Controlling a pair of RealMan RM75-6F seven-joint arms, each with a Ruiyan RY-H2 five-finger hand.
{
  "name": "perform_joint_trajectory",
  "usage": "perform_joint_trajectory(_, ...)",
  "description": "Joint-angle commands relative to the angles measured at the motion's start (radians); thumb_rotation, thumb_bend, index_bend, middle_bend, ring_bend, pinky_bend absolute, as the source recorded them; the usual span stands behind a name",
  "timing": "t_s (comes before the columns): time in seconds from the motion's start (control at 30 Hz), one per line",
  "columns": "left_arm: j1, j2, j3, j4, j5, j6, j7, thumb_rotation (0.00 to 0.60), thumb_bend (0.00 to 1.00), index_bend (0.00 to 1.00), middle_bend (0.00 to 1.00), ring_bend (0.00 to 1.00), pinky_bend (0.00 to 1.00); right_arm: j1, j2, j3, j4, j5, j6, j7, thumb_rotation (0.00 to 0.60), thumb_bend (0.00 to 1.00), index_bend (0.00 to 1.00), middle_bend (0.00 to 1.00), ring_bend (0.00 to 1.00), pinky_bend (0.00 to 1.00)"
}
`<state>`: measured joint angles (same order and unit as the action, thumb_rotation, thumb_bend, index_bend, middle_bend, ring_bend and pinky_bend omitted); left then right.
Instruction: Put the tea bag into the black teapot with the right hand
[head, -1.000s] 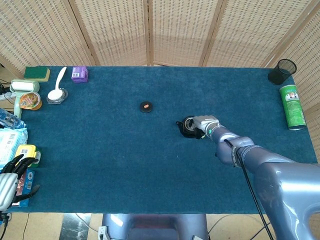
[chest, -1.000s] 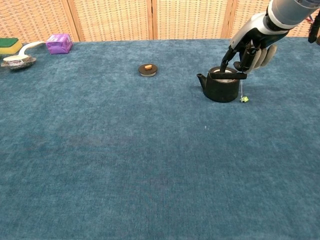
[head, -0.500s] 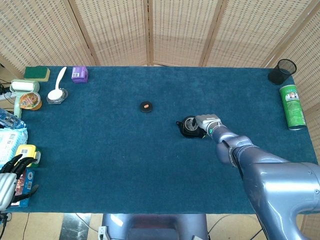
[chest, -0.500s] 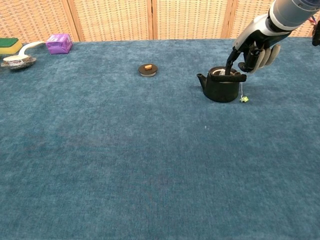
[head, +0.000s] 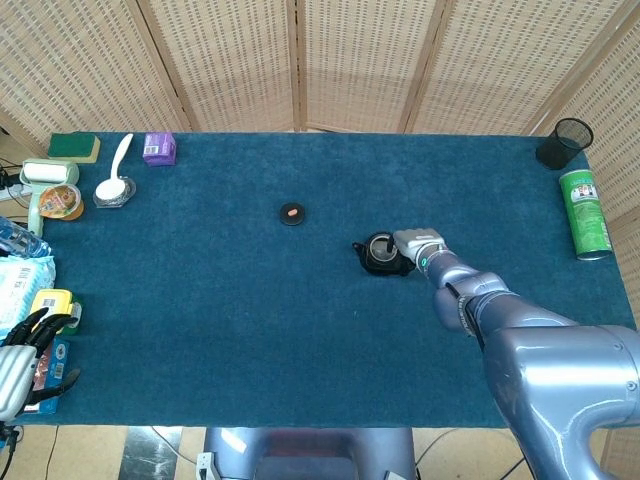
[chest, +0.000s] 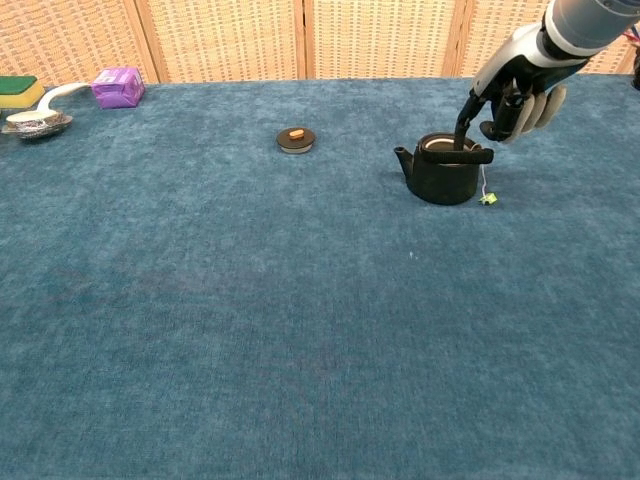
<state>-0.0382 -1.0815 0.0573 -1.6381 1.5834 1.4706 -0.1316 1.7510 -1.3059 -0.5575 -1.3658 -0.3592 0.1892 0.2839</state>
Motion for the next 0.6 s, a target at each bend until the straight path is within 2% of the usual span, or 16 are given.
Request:
perform_joint_trajectory(0.03, 0.0, 0.0, 0.0, 0.0, 0.0, 0.001, 0.0, 0.6, 0.29, 0.21, 0.19, 0.08, 0.13, -0.007, 0.026, 0.023, -0.024, -0.018, 0.019, 0.008, 0.6, 0.85, 0.19, 1.0, 1.0, 1.0)
perform_joint_trajectory(0.2, -0.003, -0.002, 0.0, -0.003, 0.007, 0.0, -0.001, 0.6, 0.29, 0.21, 0.19, 0.08, 0.13, -0.042, 0.088, 0.076, -0.09, -0.049, 0.105, 0.016, 0.6, 0.84, 0.2, 1.0, 1.0, 1.0)
perform_joint_trajectory(0.33, -0.004, -0.003, 0.0, -0.007, 0.012, 0.002, 0.002, 0.6, 0.29, 0.21, 0.19, 0.08, 0.13, -0.09, 0.127, 0.114, -0.152, -0.067, 0.225, 0.004, 0.6, 0.78, 0.21, 1.0, 1.0, 1.0)
perform_joint_trajectory(0.43, -0.005, -0.003, 0.002, -0.01, 0.017, 0.002, 0.005, 0.6, 0.29, 0.21, 0.19, 0.08, 0.13, -0.13, 0.147, 0.137, -0.197, -0.076, 0.323, -0.018, 0.6, 0.72, 0.21, 1.0, 1.0, 1.0)
perform_joint_trajectory(0.6, -0.005, -0.003, 0.001, -0.018, 0.021, 0.007, 0.012, 0.6, 0.29, 0.21, 0.19, 0.08, 0.13, -0.227, 0.179, 0.19, -0.298, -0.089, 0.548, -0.073, 0.6, 0.61, 0.2, 1.0, 1.0, 1.0)
